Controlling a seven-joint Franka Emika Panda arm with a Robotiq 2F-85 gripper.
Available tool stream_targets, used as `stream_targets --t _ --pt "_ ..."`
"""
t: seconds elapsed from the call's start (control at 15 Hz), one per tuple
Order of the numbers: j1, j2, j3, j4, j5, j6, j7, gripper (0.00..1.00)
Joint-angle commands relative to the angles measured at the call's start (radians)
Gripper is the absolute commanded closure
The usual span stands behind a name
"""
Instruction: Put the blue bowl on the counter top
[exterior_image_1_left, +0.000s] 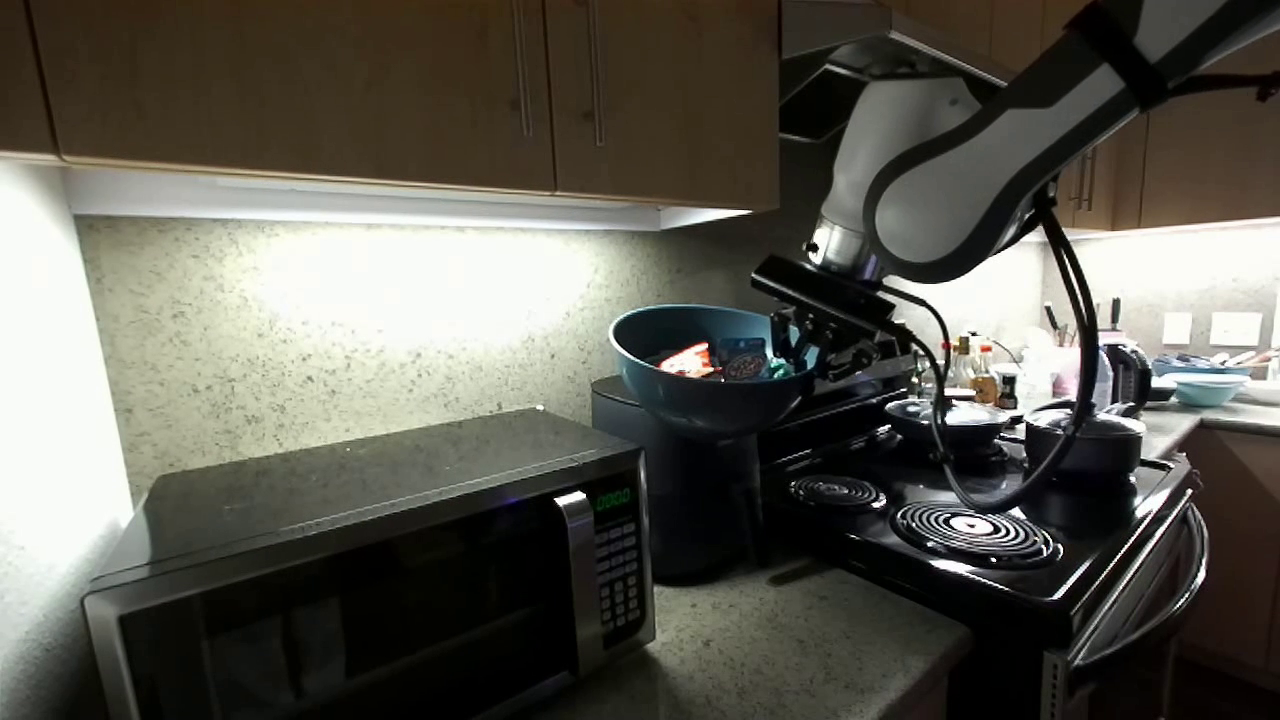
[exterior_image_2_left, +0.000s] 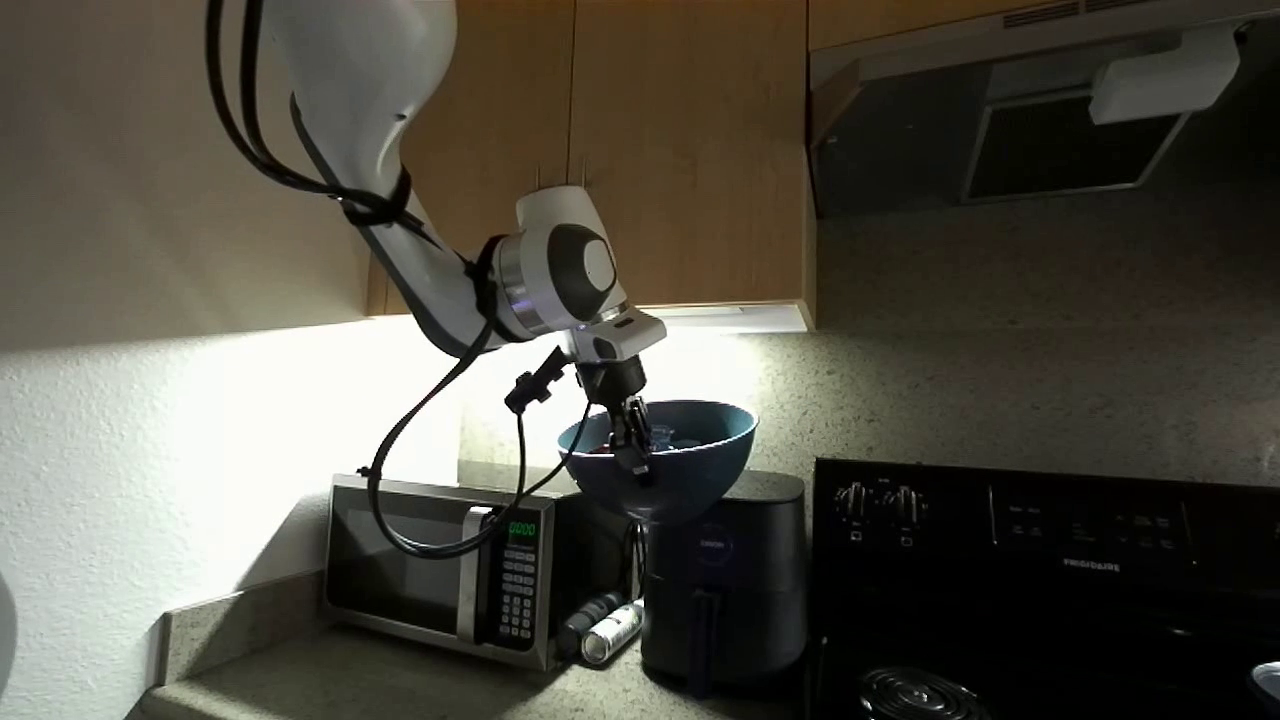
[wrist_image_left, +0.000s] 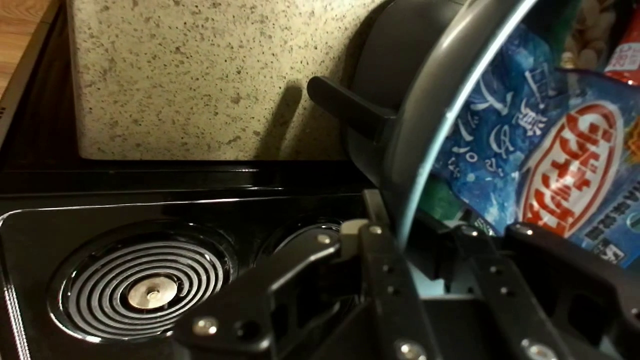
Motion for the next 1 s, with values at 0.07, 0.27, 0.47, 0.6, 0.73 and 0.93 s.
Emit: stream_targets --t 0.07,0.27,0.47,0.6,0.73,0.93 --pt "-0.028 -0.006 0.029 -0.006 0.013 0.000 -0.007 0.91" --pt "-0.012 -0.025 0.032 -0.034 0.020 -0.006 -0.043 0.91" --pt "-0.015 -0.073 0.043 -0.108 0.015 0.017 -0.027 0.91" --pt "-0.011 -0.107 0.048 -0.162 0.038 0.039 -0.030 0.92" --pt "0.003 -0.135 0.047 -0.209 0.078 0.031 -0.054 0.92" --pt "0.007 -0.167 0.053 -0.286 0.136 -0.035 -0.072 0.92"
